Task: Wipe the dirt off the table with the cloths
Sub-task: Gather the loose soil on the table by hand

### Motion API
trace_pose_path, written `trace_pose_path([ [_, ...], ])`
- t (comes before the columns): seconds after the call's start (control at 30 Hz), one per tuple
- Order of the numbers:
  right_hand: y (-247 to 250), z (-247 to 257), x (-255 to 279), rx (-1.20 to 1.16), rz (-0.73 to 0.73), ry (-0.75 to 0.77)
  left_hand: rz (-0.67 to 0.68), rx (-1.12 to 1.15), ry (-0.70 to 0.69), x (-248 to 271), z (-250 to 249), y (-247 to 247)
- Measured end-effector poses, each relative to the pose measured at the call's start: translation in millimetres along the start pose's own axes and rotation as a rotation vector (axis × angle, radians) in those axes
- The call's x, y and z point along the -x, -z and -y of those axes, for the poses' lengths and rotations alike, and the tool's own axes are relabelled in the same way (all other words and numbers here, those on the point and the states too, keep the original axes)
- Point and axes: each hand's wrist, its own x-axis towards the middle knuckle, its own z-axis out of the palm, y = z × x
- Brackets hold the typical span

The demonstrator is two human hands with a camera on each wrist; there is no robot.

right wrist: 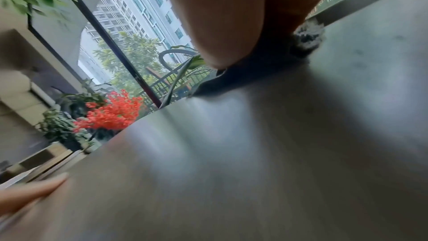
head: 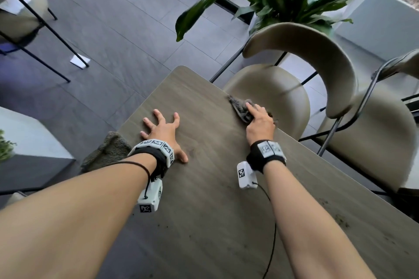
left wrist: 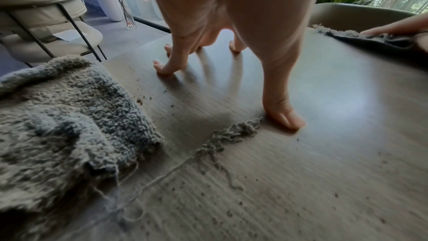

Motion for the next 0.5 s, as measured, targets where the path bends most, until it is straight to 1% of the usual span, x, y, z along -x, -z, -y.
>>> trace_pose_path([
  [0.1, 12, -2, -26, -0.089, -0.001, -0.042, -0.005, -0.009, 0.005, 2, 1, 0],
  [0.13, 16, -1, -30, -0.107, -0.003, -0.047, -0.008, -0.012, 0.004, 3, 0, 1],
  [0.2, 20, 7, -22, -0.118, -0.062, -0.009, -0.015, -0.02, 0.003, 4, -1, 2],
  [0.27, 15, 21, 9, -0.116, -0.147, 0.073, -0.015, -0.019, 0.002, 4, -1, 2],
  [0.33, 1, 34, 56, -0.144, -0.166, 0.138, -0.015, -0.016, -0.002, 5, -2, 3],
  [0.43, -37, 50, 131, -0.166, -0.026, 0.161, -0.026, -0.026, 0.003, 6, -2, 3],
  [0.5, -59, 59, 169, -0.134, 0.082, 0.165, -0.031, -0.038, 0.0, 7, -3, 4],
])
